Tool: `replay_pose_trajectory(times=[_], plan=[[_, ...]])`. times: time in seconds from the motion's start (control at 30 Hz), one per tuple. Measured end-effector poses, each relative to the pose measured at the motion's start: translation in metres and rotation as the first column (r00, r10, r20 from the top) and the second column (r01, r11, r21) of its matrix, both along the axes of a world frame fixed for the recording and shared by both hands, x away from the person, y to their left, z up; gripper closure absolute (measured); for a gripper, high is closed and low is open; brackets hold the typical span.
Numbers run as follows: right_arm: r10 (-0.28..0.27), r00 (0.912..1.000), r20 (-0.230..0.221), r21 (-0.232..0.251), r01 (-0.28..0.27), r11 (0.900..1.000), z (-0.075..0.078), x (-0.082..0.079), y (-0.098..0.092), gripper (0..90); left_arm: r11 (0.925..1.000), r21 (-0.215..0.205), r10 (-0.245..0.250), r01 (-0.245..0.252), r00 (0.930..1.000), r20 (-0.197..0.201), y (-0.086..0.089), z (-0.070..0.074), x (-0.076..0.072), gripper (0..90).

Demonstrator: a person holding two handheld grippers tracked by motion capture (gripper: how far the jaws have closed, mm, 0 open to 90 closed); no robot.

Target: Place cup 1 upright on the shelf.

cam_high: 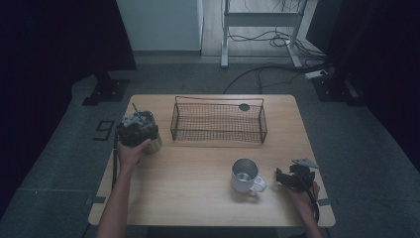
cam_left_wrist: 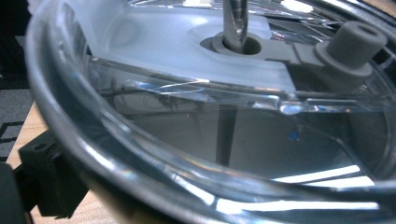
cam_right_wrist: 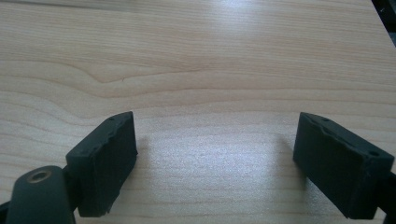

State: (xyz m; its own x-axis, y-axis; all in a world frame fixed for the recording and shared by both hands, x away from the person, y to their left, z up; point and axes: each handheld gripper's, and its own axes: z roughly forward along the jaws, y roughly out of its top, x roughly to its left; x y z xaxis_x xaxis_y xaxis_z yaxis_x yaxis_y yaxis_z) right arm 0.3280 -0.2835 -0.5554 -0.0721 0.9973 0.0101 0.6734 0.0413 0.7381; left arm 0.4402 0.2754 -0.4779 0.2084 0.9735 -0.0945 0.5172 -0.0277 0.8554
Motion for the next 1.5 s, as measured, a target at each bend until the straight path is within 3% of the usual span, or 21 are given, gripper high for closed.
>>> replay_pose_trajectory(times=[0.23,0.37,0.5,0.67,1.03,1.5], plan=[[0.000,1.0000,0.000,0.000,0.000,1.000,0.000,0.000,0.000,13.2,0.9997,0.024,-0.003,0.003,1.0000,0.004,-0.001,0.001,-0.002,2.6],[0.000,1.0000,0.000,0.000,0.000,1.000,0.000,0.000,0.000,13.2,0.9996,0.021,0.017,-0.017,0.9998,0.004,-0.001,0.004,-0.003,3.2],[0.000,1.0000,0.000,0.001,0.000,1.000,0.000,0.000,0.000,13.2,0.9999,-0.015,0.007,-0.007,1.0000,-0.001,0.001,0.006,-0.005,3.8],[0.000,1.0000,0.000,0.001,0.000,1.000,0.000,0.000,0.000,13.2,0.9999,0.003,0.010,-0.010,0.9999,0.010,-0.001,0.009,-0.008,3.9],[0.000,1.0000,0.000,0.000,0.000,1.000,0.000,0.000,0.000,13.2,0.9998,-0.009,-0.020,0.020,0.9992,0.035,-0.004,0.028,-0.021,3.9],[0.001,1.0000,0.000,0.000,-0.001,1.000,0.000,0.000,0.000,13.3,0.9985,0.002,-0.054,0.054,0.9966,0.062,-0.012,0.047,-0.028,4.0]])
